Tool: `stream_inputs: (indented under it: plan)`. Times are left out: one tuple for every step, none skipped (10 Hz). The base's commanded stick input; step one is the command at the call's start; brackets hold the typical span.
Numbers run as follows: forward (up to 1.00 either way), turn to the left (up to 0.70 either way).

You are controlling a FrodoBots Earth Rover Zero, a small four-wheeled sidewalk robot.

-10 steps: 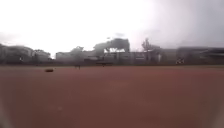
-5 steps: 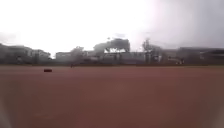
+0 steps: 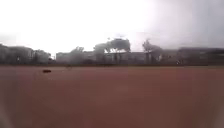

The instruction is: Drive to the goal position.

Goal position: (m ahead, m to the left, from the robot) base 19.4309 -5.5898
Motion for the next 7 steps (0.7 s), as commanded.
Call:
stream_inputs:
  plan:
    - [0.5, 0.0]
    - [0.5, 0.0]
    - [0.5, 0.0]
    - [0.5, 0.0]
    - [0.5, 0.0]
    - [0.5, 0.0]
    - [0.5, 0.0]
